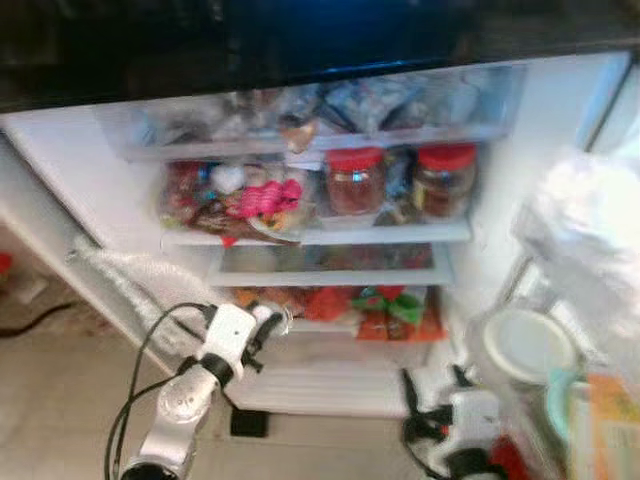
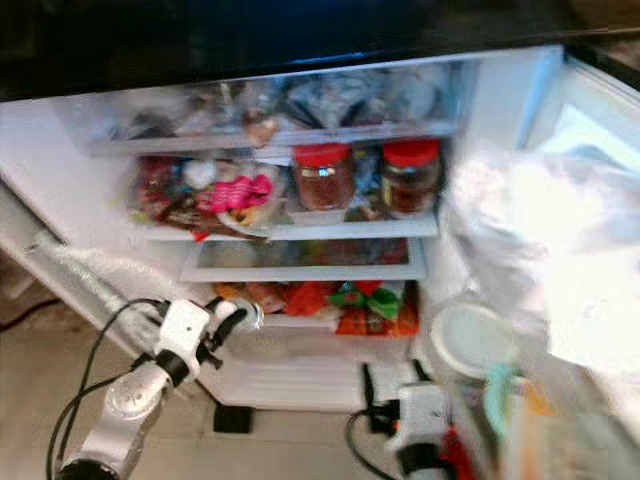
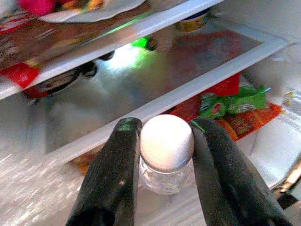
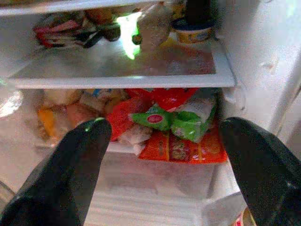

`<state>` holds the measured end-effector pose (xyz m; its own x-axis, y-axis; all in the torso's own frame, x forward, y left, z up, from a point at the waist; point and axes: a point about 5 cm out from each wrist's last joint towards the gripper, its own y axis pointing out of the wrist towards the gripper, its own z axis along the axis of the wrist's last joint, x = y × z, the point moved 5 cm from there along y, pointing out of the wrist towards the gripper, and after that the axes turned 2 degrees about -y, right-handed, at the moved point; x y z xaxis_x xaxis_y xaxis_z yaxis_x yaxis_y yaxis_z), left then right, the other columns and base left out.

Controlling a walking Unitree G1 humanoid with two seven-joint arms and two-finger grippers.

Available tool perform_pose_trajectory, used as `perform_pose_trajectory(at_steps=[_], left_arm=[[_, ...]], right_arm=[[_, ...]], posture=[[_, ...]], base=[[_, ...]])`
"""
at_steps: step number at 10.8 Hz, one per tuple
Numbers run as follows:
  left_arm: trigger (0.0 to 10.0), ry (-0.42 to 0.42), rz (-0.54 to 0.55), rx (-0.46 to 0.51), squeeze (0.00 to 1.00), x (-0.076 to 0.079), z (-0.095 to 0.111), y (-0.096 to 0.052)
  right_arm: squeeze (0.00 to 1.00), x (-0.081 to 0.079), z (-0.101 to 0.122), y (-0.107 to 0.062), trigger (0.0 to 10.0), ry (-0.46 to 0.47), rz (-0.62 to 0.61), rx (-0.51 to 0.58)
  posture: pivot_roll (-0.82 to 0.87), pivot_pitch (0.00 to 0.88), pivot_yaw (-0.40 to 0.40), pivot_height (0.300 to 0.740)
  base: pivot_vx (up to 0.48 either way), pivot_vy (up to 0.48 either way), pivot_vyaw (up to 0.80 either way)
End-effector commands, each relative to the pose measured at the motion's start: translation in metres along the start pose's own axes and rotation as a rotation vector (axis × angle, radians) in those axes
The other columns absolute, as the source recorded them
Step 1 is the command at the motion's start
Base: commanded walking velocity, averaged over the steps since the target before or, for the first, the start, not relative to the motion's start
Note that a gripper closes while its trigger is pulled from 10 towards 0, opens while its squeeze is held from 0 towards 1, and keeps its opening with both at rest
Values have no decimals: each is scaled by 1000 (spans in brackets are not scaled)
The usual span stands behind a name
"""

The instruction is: Restocking fridge

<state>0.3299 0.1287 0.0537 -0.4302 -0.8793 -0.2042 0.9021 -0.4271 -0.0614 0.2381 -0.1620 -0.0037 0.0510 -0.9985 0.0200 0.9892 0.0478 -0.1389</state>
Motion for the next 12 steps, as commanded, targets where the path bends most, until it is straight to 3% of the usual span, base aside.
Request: perform_pose_trajectory(at_steps=[1, 10, 12], left_arm=[[10000, 14, 24, 6, 0, -10, 1, -3], [10000, 11, 22, 12, 0, -9, 1, -2], [10000, 5, 36, 22, 0, -9, 2, -3]], right_arm=[[0, 5, -1, -1, 10000, 24, -33, -3], [0, 4, -2, -2, 10000, 28, -37, -4], [0, 28, 18, -10, 10000, 61, -195, 89]], posture=[[-179, 64, 137, 740], [-179, 66, 137, 740], [-191, 54, 137, 740]], base=[[0, -394, 0], [0, -29, 0], [0, 0, 0]])
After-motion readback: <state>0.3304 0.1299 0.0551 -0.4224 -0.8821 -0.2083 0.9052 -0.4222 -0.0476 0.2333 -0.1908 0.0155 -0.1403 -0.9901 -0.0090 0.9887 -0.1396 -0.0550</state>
